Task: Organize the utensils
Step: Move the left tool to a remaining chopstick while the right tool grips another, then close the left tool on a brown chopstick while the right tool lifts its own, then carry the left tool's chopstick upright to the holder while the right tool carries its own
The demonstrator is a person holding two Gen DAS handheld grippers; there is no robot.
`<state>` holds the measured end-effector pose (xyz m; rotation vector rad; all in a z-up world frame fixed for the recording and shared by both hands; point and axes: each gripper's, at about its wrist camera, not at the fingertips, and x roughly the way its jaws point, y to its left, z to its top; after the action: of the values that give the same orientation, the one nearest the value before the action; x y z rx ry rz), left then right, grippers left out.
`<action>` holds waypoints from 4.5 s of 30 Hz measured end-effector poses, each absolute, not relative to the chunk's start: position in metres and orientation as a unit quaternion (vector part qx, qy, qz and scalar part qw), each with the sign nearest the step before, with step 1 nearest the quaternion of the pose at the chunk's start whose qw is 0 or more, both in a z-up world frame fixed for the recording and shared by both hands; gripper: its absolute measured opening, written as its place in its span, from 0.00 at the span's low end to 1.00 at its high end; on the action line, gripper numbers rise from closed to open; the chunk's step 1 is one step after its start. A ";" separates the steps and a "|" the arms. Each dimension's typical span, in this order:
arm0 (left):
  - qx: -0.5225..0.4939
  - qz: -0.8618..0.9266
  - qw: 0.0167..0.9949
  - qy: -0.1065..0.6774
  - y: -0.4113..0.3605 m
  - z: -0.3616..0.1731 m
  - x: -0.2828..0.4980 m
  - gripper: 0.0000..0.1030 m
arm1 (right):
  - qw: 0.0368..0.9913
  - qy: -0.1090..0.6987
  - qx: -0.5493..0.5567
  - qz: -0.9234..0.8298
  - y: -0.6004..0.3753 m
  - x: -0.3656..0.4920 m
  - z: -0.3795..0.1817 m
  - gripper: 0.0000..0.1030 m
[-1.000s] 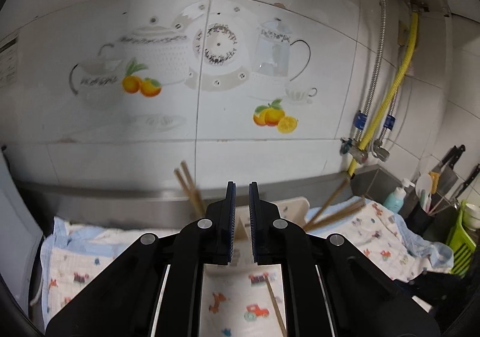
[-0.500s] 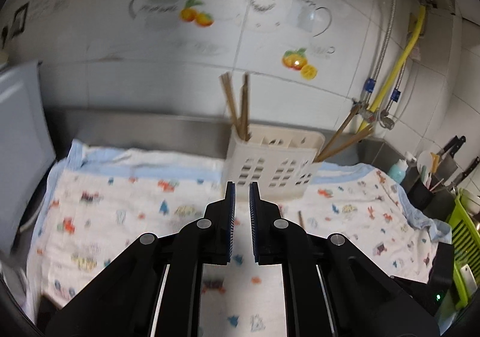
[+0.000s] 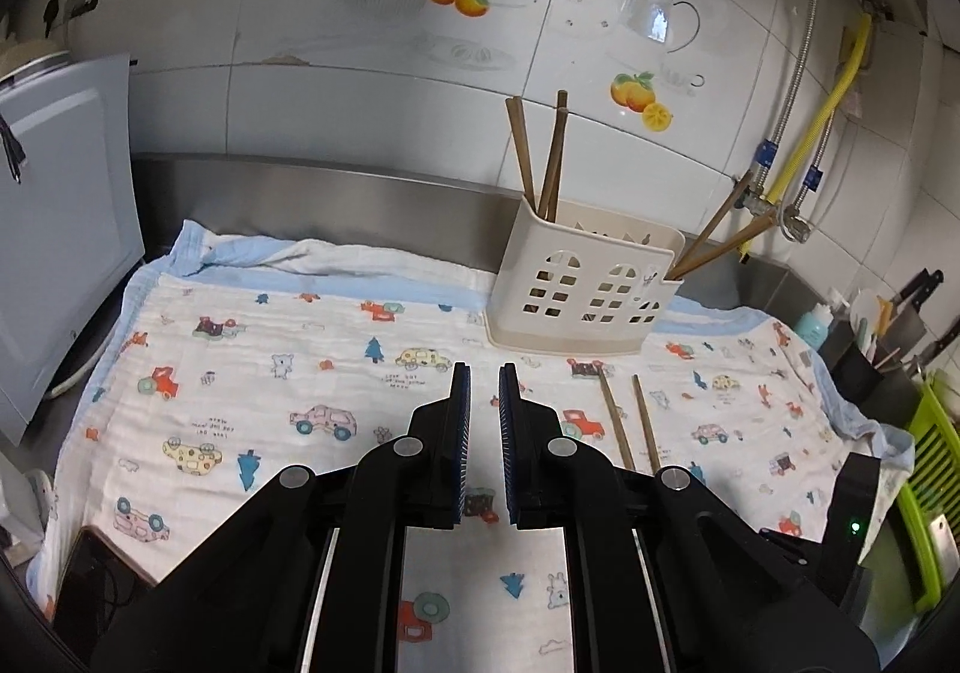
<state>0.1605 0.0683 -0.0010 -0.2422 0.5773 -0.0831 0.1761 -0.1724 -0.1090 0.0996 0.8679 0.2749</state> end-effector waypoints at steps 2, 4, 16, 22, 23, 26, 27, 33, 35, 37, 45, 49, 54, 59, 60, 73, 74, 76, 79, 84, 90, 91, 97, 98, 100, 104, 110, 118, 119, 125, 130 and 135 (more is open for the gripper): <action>-0.121 -0.042 0.949 0.287 0.069 -0.003 0.161 0.09 | 0.896 0.422 0.051 0.131 -0.171 0.177 -0.111 0.14; -0.120 -0.041 0.948 0.291 0.069 -0.006 0.161 0.09 | 0.896 0.423 0.048 0.124 -0.170 0.179 -0.113 0.14; -0.128 -0.044 0.944 0.299 0.067 -0.013 0.161 0.09 | 0.896 0.430 0.037 0.106 -0.166 0.181 -0.122 0.11; -0.125 -0.051 0.942 0.308 0.060 -0.018 0.162 0.09 | 0.900 0.424 0.023 0.099 -0.163 0.179 -0.122 0.10; -0.124 -0.051 0.941 0.309 0.059 -0.019 0.161 0.09 | 0.901 0.423 0.026 0.098 -0.164 0.179 -0.122 0.09; -0.122 -0.054 0.940 0.315 0.056 -0.022 0.162 0.09 | 0.902 0.421 0.028 0.096 -0.168 0.178 -0.121 0.08; -0.123 -0.057 0.938 0.318 0.054 -0.024 0.162 0.10 | 0.902 0.419 0.029 0.096 -0.170 0.177 -0.121 0.08; -0.121 -0.078 0.930 0.339 0.035 -0.036 0.163 0.10 | 0.914 0.395 0.031 0.092 -0.182 0.169 -0.104 0.07; -0.118 -0.090 0.925 0.349 0.024 -0.042 0.164 0.10 | 0.918 0.384 0.034 0.093 -0.187 0.165 -0.096 0.07; -0.118 -0.100 0.921 0.357 0.014 -0.047 0.164 0.29 | 0.921 0.375 0.036 0.094 -0.190 0.163 -0.089 0.07; -0.106 -0.136 0.906 0.387 -0.027 -0.071 0.169 0.32 | 0.936 0.333 0.042 0.102 -0.209 0.152 -0.055 0.07; -0.098 -0.146 0.898 0.403 -0.046 -0.085 0.173 0.32 | 0.941 0.320 0.041 0.106 -0.218 0.149 -0.045 0.07; -0.094 -0.150 0.888 0.425 -0.064 -0.103 0.183 0.30 | 0.944 0.307 0.046 0.111 -0.229 0.146 -0.037 0.07; -0.085 -0.147 0.885 0.433 -0.077 -0.111 0.192 0.23 | 0.947 0.297 0.049 0.115 -0.238 0.146 -0.031 0.07; -0.083 -0.144 0.885 0.435 -0.079 -0.113 0.194 0.23 | 0.947 0.297 0.049 0.116 -0.239 0.147 -0.031 0.07; -0.056 -0.122 0.883 0.449 -0.095 -0.123 0.207 0.15 | 0.948 0.290 0.050 0.124 -0.247 0.149 -0.026 0.07; -0.048 -0.114 0.884 0.450 -0.098 -0.124 0.208 0.14 | 0.948 0.290 0.050 0.124 -0.247 0.149 -0.026 0.07; -0.039 -0.104 0.887 0.448 -0.100 -0.124 0.208 0.09 | 0.948 0.288 0.051 0.124 -0.247 0.149 -0.024 0.07; -0.034 -0.094 0.886 0.453 -0.101 -0.122 0.210 0.07 | 0.949 0.286 0.049 0.124 -0.247 0.150 -0.022 0.07; -0.049 -0.101 0.885 0.452 -0.091 -0.114 0.211 0.07 | 0.951 0.280 0.043 0.123 -0.248 0.149 -0.016 0.07; -0.064 -0.114 0.903 0.408 -0.074 -0.079 0.202 0.06 | 0.954 0.270 0.041 0.124 -0.249 0.147 -0.005 0.06; -0.066 -0.117 0.906 0.402 -0.072 -0.074 0.200 0.06 | 0.955 0.268 0.038 0.124 -0.248 0.147 -0.004 0.06; -0.063 -0.121 0.918 0.372 -0.064 -0.052 0.192 0.05 | 0.952 0.278 0.029 0.124 -0.244 0.144 -0.011 0.06; -0.065 -0.120 0.918 0.371 -0.063 -0.051 0.192 0.05 | 0.950 0.285 0.030 0.124 -0.244 0.143 -0.016 0.06; -0.070 -0.119 0.917 0.374 -0.059 -0.054 0.192 0.05 | 0.947 0.296 0.032 0.125 -0.245 0.140 -0.026 0.06; -0.073 -0.118 0.917 0.374 -0.055 -0.056 0.191 0.05 | 0.937 0.328 0.025 0.122 -0.247 0.136 -0.052 0.06; -0.075 -0.115 0.919 0.369 -0.050 -0.053 0.191 0.05 | 0.927 0.352 0.022 0.125 -0.253 0.128 -0.078 0.07; -0.076 -0.113 0.920 0.369 -0.047 -0.050 0.192 0.05 | 0.915 0.378 0.021 0.138 -0.259 0.121 -0.108 0.09; -0.076 -0.114 0.920 0.368 -0.047 -0.050 0.192 0.05 | 0.914 0.380 0.020 0.139 -0.259 0.120 -0.110 0.09; -0.072 -0.113 0.920 0.368 -0.048 -0.049 0.192 0.05 | 0.911 0.387 0.024 0.137 -0.263 0.120 -0.123 0.13; -0.071 -0.112 0.920 0.368 -0.048 -0.048 0.193 0.05 | 0.910 0.390 0.025 0.137 -0.263 0.119 -0.128 0.14; -0.071 -0.110 0.921 0.368 -0.045 -0.047 0.195 0.05 | 0.909 0.391 0.036 0.140 -0.267 0.116 -0.128 0.14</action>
<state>0.1947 -0.0453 -0.0467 -0.1468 0.7561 -0.2266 0.1161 -0.2670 -0.1283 0.0735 0.8059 0.2888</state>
